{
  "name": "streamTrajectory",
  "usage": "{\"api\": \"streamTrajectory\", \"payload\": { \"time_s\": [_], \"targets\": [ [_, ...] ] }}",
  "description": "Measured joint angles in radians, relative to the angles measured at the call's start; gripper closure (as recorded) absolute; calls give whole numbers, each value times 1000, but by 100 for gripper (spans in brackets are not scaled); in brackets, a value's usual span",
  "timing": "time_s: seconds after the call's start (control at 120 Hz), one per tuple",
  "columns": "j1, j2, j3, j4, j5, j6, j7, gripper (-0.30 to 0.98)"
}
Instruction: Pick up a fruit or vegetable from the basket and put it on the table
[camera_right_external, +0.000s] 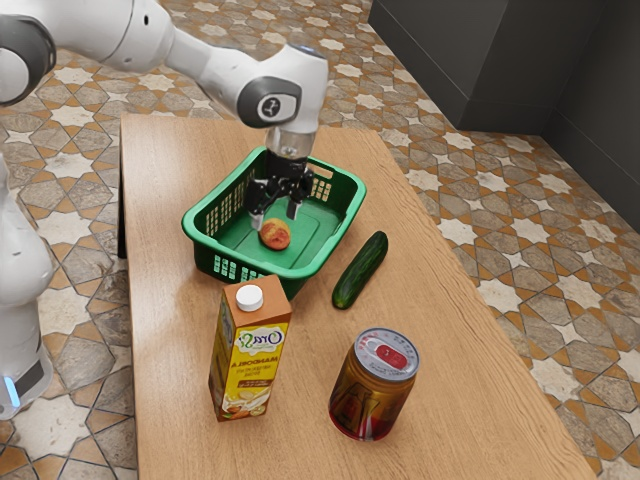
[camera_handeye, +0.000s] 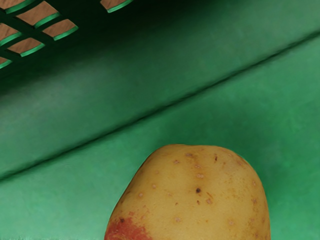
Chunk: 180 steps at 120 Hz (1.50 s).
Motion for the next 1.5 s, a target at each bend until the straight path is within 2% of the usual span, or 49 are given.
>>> {"api": "streamTrajectory", "payload": {
  "time_s": [0.833,1.183,1.225,1.392,1.5],
  "targets": [
    [11,76,0,-12,-16,74,16,0],
    [17,95,0,-9,-21,87,22,44],
    [15,91,0,-7,-21,85,23,46],
    [11,60,1,-1,-16,89,24,32],
    [4,21,1,37,-3,93,24,33]
  ]
}}
